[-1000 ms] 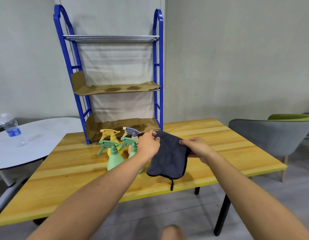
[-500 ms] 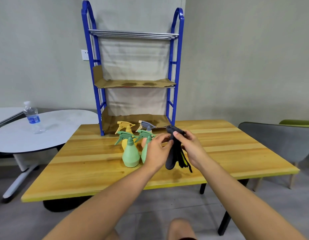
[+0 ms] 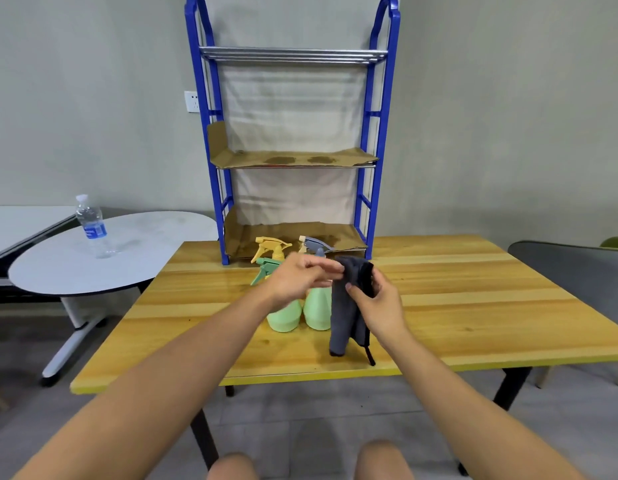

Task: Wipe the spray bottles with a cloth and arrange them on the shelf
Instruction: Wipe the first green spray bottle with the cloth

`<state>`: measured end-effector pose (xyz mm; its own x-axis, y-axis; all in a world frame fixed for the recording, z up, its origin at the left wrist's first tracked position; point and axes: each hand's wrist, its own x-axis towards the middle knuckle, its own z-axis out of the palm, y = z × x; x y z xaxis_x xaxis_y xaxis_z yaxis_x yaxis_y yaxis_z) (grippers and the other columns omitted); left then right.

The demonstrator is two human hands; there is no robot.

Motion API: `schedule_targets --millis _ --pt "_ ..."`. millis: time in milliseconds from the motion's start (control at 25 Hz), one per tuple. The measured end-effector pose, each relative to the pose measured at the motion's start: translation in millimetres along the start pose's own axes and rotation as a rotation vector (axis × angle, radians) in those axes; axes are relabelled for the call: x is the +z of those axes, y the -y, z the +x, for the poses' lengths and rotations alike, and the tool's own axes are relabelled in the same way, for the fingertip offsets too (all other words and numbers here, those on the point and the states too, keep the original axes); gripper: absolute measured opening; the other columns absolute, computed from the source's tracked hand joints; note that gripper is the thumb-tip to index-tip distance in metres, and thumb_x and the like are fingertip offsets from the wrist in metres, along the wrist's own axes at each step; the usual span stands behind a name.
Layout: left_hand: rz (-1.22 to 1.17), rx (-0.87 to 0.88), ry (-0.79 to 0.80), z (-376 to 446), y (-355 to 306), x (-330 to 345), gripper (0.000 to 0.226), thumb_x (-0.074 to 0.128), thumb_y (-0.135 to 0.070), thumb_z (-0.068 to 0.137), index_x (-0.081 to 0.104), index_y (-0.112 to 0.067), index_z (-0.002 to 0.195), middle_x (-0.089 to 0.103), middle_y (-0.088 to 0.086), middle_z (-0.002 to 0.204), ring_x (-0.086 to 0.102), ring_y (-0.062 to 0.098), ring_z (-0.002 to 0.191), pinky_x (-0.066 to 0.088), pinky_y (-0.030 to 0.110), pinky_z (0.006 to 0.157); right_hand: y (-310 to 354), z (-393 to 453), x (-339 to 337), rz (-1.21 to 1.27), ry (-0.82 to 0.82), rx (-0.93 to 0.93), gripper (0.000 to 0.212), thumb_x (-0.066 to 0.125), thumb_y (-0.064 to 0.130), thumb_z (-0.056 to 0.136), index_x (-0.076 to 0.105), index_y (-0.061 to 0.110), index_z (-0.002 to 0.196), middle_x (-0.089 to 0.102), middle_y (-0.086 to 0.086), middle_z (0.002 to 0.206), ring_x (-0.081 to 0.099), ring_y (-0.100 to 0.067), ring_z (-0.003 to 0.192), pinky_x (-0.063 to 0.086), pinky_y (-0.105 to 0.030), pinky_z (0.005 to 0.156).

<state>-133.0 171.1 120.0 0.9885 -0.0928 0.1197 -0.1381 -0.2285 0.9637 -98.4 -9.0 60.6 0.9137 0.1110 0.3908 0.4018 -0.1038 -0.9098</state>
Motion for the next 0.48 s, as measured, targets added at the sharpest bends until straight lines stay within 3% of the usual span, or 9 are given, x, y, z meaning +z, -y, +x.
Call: schedule_targets --millis 120,200,240,320,400,480 --pt "0.610 0.184 -0.164 18 -8 -28 0.027 0.053 -0.010 0.099 0.076 -0.018 0.110 0.075 -0.005 0.109 0.068 0.009 0.105 0.052 0.023 0.088 -9 6 -11 -0.257 0.082 -0.080 0.021 0.062 0.017 0.096 0.062 0.025 0.116 0.069 0.018 0.099 0.066 -0.005 0.096 0.048 -0.009 0.074" --pt "0.967 0.244 -0.087 36 -5 -37 0.028 0.057 -0.018 0.099 0.070 -0.020 0.124 0.069 -0.003 0.124 0.061 0.014 0.116 0.048 0.028 0.095 -11 11 -20 -0.435 0.144 -0.203 0.029 0.056 0.013 0.099 0.057 0.020 0.127 0.068 0.012 0.105 0.065 -0.014 0.099 0.041 -0.003 0.071" --pt "1.068 0.224 -0.017 44 -3 -38 0.033 0.059 -0.021 0.099 0.066 -0.020 0.130 0.065 -0.001 0.131 0.057 0.017 0.122 0.045 0.031 0.100 -12 14 -23 -0.504 0.167 -0.296 0.037 0.055 0.009 0.099 0.054 0.016 0.135 0.067 0.005 0.116 0.063 -0.018 0.107 0.043 -0.005 0.080" --pt "1.194 0.152 0.099 58 -2 -38 0.038 0.061 -0.026 0.098 0.062 -0.020 0.136 0.063 0.001 0.136 0.054 0.022 0.126 0.043 0.034 0.102 -18 19 -20 -0.660 0.190 -0.558 0.053 0.062 0.000 0.092 0.049 0.010 0.143 0.059 -0.007 0.137 0.057 -0.024 0.123 0.050 -0.029 0.098" --pt "1.222 0.142 0.158 67 -3 -42 0.036 0.062 -0.026 0.098 0.065 -0.020 0.133 0.067 0.000 0.130 0.057 0.020 0.121 0.042 0.027 0.096 -35 22 -10 -0.867 0.192 -0.801 0.065 0.075 -0.008 0.077 0.056 0.007 0.137 0.057 -0.012 0.137 0.058 -0.031 0.119 0.056 -0.041 0.089" --pt "1.191 0.138 0.146 71 -2 -46 0.032 0.064 -0.023 0.097 0.069 -0.020 0.128 0.071 -0.003 0.123 0.061 0.016 0.115 0.037 0.019 0.088 -51 21 1 -0.963 0.210 -0.830 0.069 0.080 -0.009 0.069 0.059 0.008 0.133 0.056 -0.009 0.128 0.057 -0.029 0.111 0.057 -0.039 0.077"
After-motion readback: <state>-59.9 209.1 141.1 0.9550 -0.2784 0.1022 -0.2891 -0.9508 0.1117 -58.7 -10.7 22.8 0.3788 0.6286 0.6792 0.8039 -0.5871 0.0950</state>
